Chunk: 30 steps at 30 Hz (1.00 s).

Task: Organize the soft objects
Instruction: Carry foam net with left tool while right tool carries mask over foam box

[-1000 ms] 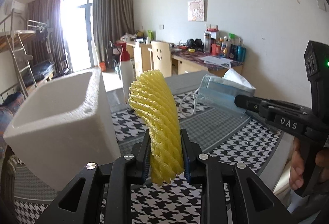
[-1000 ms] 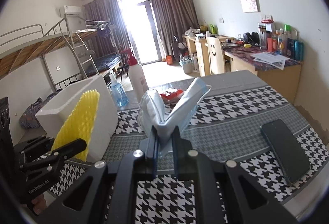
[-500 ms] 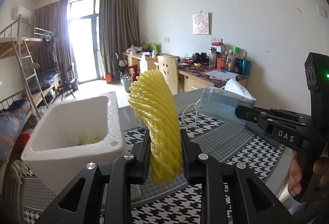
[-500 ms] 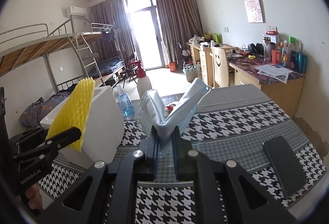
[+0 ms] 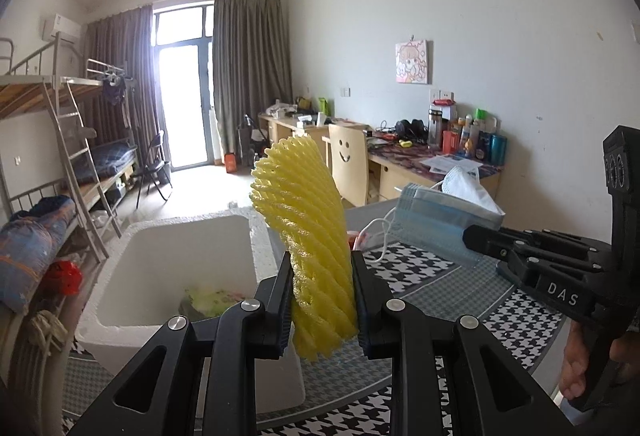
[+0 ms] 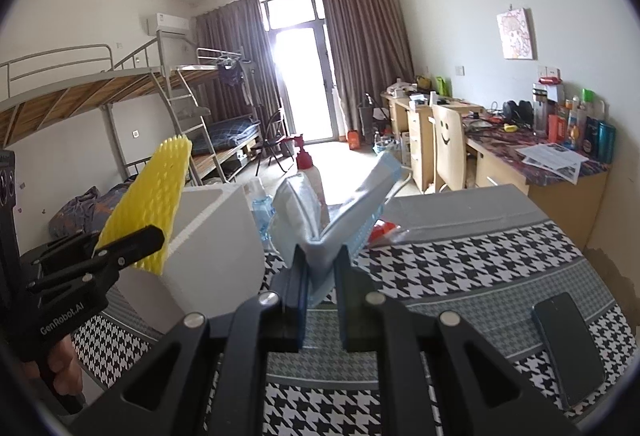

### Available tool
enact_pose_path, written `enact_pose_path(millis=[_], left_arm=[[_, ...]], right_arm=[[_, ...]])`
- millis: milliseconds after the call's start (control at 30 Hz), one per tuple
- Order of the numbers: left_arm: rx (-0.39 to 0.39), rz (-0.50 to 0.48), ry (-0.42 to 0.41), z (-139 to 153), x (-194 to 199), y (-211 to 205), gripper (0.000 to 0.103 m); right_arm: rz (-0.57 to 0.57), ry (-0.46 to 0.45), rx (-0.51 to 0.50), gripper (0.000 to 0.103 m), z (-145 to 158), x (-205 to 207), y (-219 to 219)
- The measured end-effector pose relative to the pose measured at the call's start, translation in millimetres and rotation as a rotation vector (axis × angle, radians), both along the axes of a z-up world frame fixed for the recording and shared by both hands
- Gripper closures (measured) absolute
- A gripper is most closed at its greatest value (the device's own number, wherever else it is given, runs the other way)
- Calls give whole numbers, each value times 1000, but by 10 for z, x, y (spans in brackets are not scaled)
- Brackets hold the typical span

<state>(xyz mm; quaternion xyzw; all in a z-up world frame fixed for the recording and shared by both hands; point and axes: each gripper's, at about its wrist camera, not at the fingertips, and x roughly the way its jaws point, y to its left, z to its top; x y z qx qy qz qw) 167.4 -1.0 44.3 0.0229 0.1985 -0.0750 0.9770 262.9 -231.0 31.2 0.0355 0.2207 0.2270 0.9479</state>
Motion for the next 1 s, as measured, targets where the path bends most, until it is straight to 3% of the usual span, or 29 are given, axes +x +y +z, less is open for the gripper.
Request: enact_pose_path(millis=[1000], left_arm=[[-14,122,-29,138,145,355,76]], right_arm=[[86,-40,-1,88,217,121,432]])
